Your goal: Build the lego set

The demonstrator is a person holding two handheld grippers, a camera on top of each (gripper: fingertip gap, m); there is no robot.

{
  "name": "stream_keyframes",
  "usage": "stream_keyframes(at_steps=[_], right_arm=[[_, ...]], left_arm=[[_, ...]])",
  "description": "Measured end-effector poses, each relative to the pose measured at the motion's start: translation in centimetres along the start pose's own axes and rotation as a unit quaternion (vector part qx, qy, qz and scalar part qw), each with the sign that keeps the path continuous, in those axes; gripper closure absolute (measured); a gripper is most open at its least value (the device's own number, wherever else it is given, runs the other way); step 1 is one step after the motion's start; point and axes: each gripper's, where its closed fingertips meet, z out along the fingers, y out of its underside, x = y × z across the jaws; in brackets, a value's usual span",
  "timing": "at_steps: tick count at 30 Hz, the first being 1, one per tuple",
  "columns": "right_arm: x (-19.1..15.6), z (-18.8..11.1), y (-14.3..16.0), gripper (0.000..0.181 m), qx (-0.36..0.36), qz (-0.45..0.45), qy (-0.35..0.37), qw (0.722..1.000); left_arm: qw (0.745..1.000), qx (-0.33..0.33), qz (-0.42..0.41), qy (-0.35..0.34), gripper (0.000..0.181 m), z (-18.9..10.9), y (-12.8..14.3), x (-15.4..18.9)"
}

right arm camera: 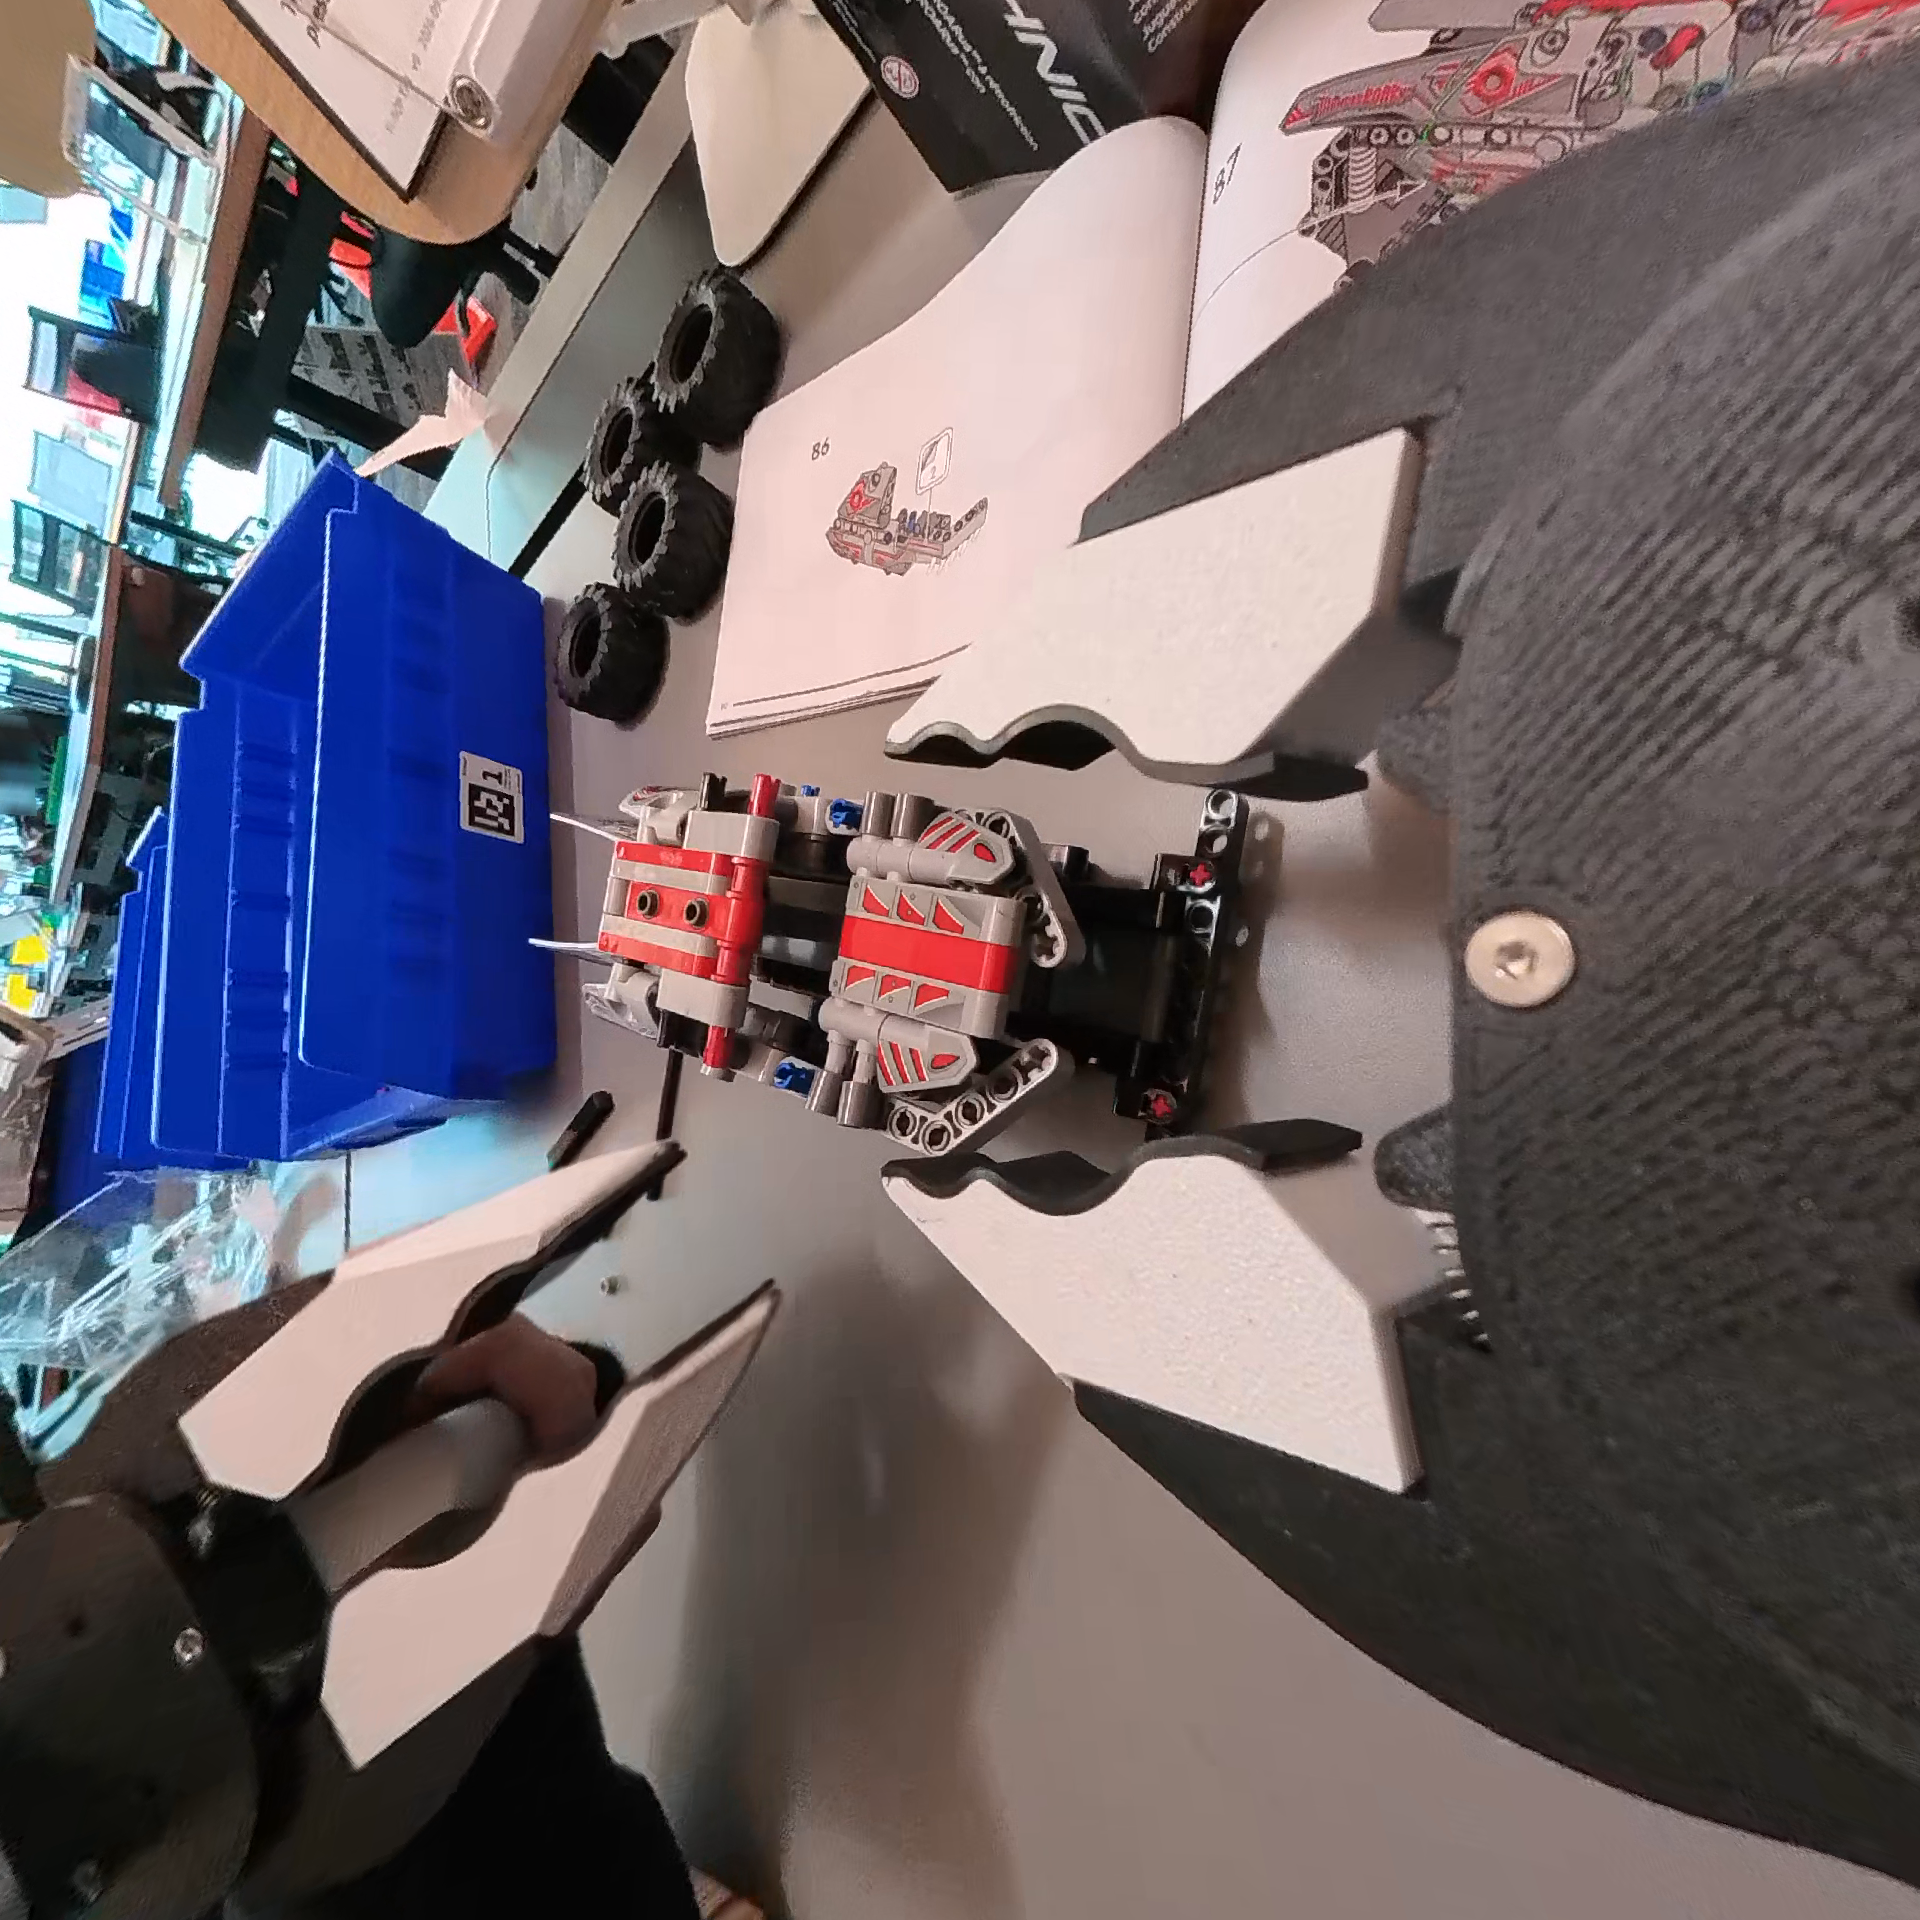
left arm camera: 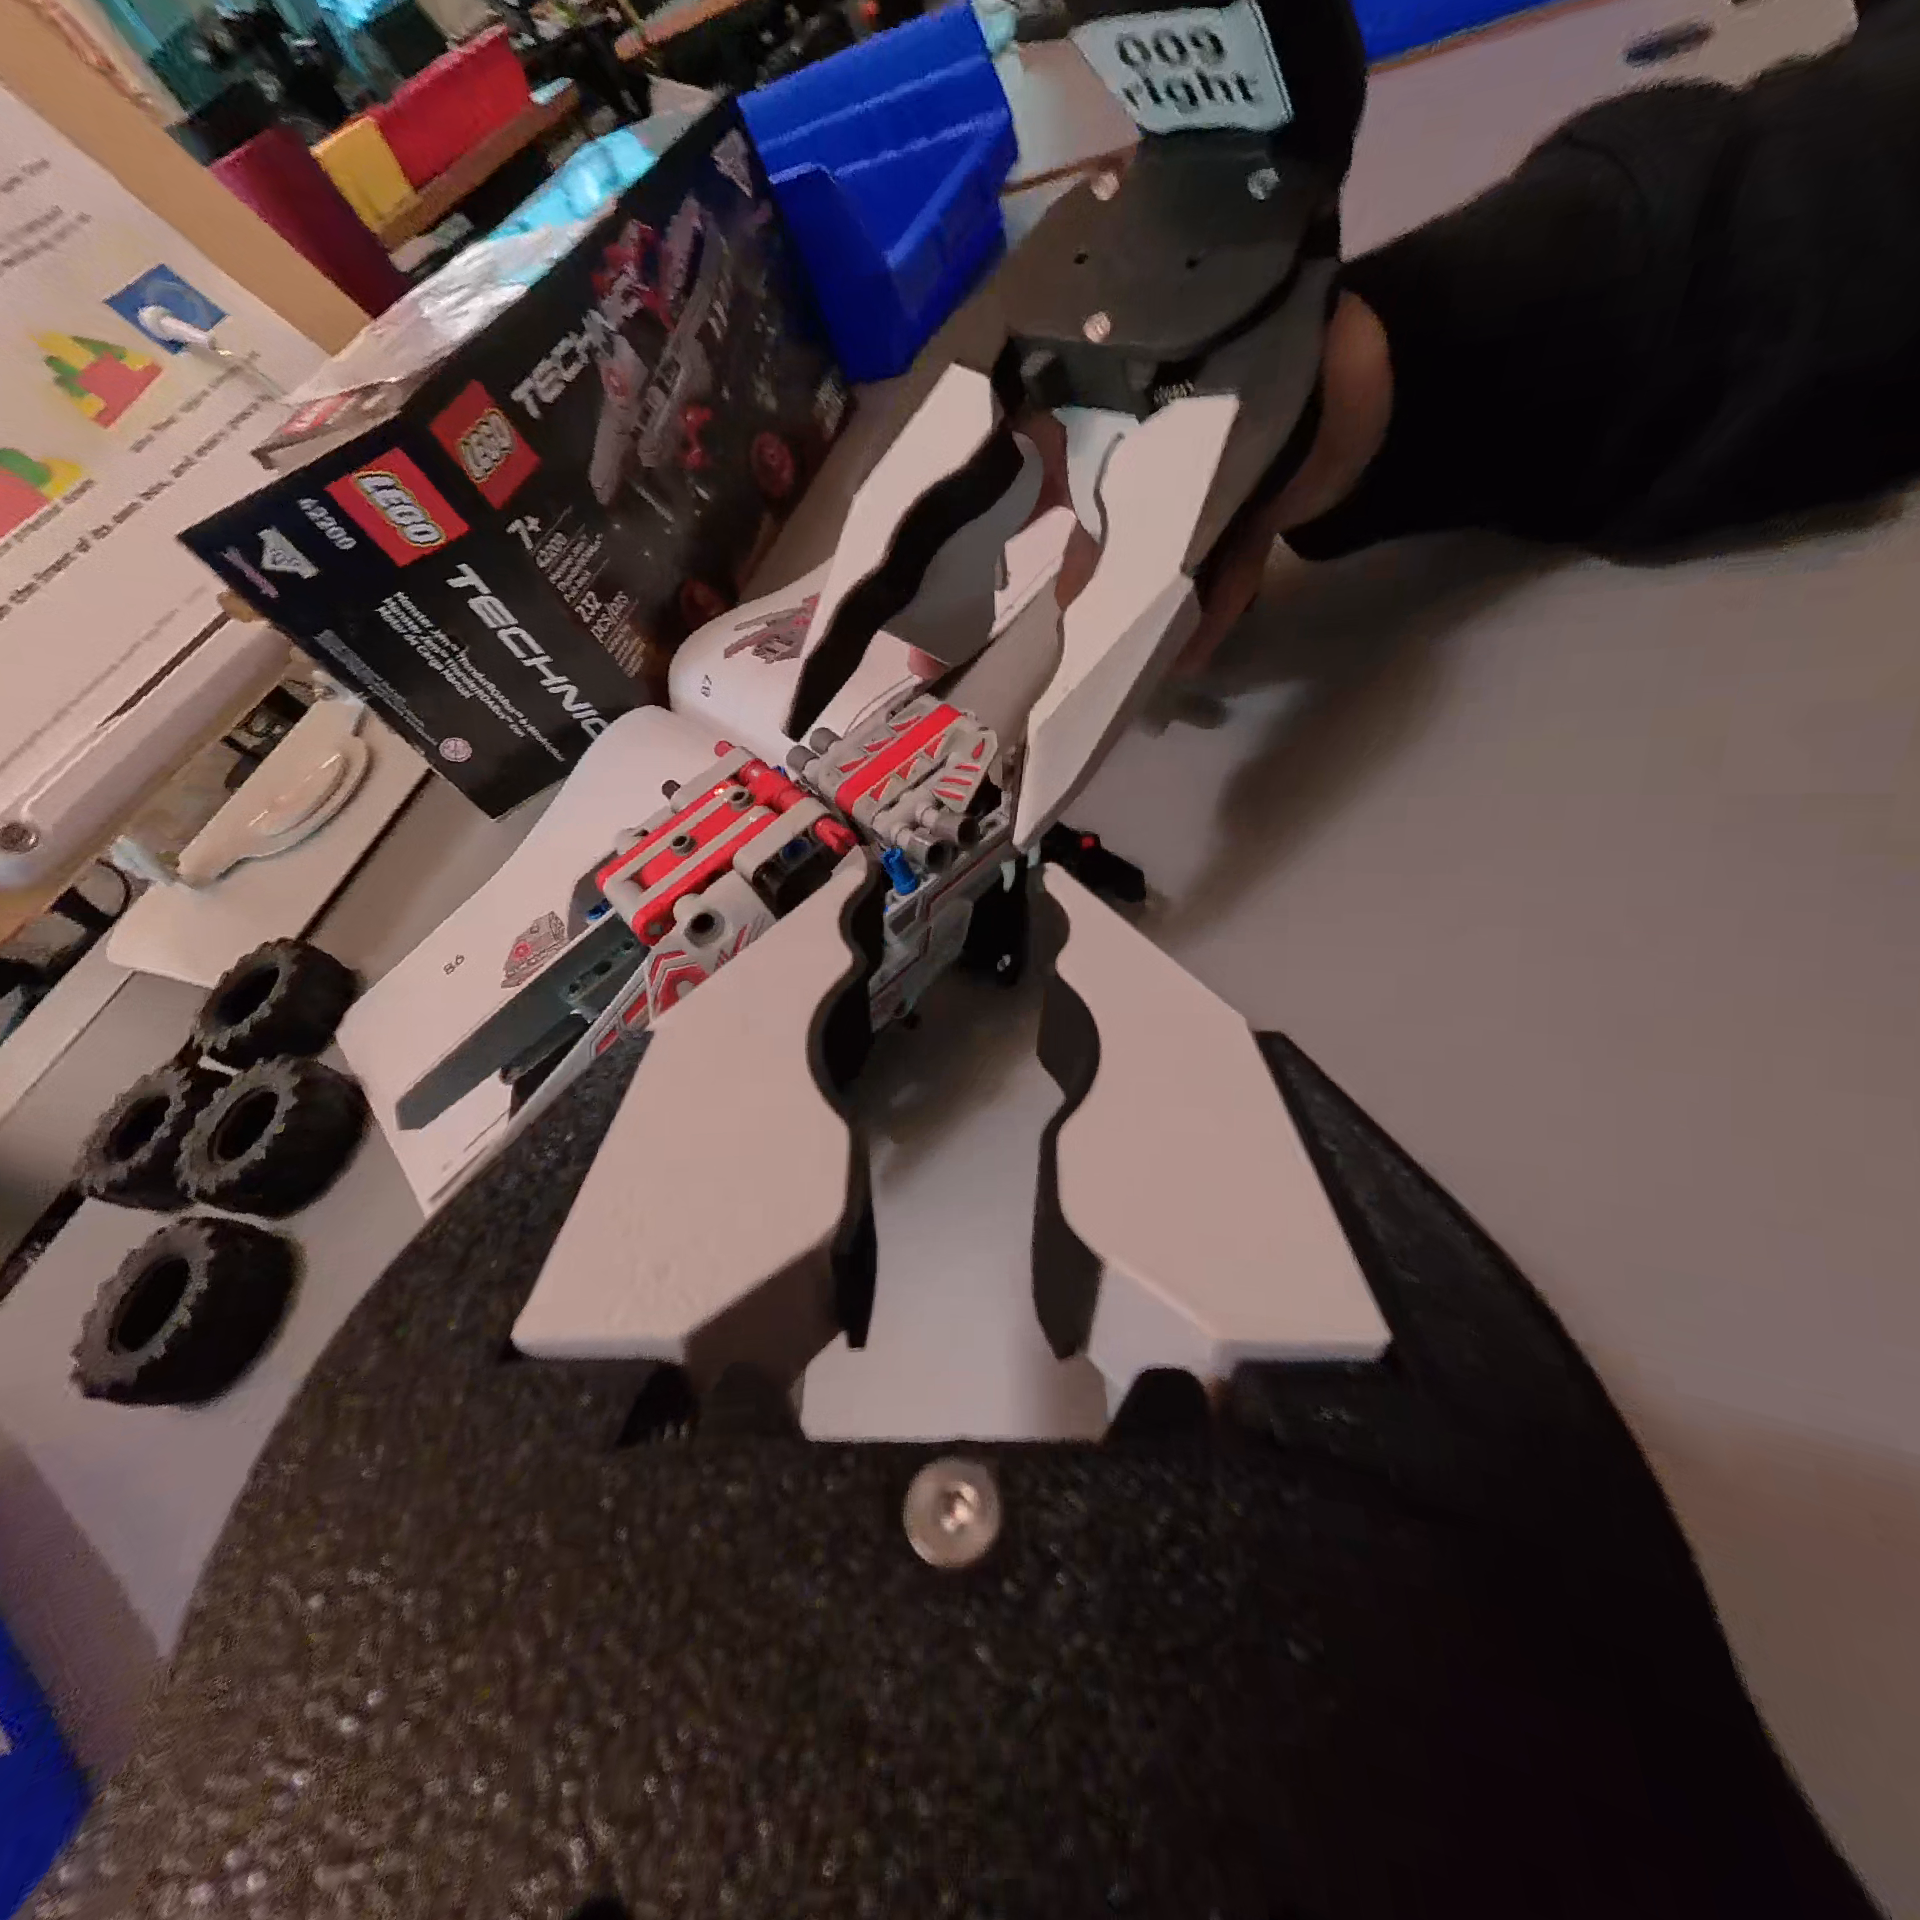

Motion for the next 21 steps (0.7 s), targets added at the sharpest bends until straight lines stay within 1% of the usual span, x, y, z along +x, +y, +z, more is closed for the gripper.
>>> stream_keyframes(at_steps=[5,8,11,13,21], right_arm=[[0.0,0.0,0.0,0.107,-0.002,0.0,-0.001,1.0],[-0.1,0.2,0.1,0.106,-0.005,0.001,0.0,1.0],[-0.2,0.4,0.8,0.104,-0.028,-0.025,0.007,0.999],[-0.4,0.6,1.1,0.107,-0.04,-0.042,0.008,0.998],[-0.4,0.6,0.9,0.107,-0.034,-0.058,0.019,0.998]], left_arm=[[0.991,0.024,-0.108,-0.069,0.161,0.3,-0.3,-0.7],[0.986,0.029,-0.137,-0.093,0.162,0.3,-0.2,0.1],[0.982,0.019,-0.151,-0.114,0.165,0.3,0.4,0.8],[0.98,0.013,-0.158,-0.122,0.166,0.3,0.4,1.1],[0.976,0.006,-0.149,-0.157,0.167,1.3,0.1,0.8]])
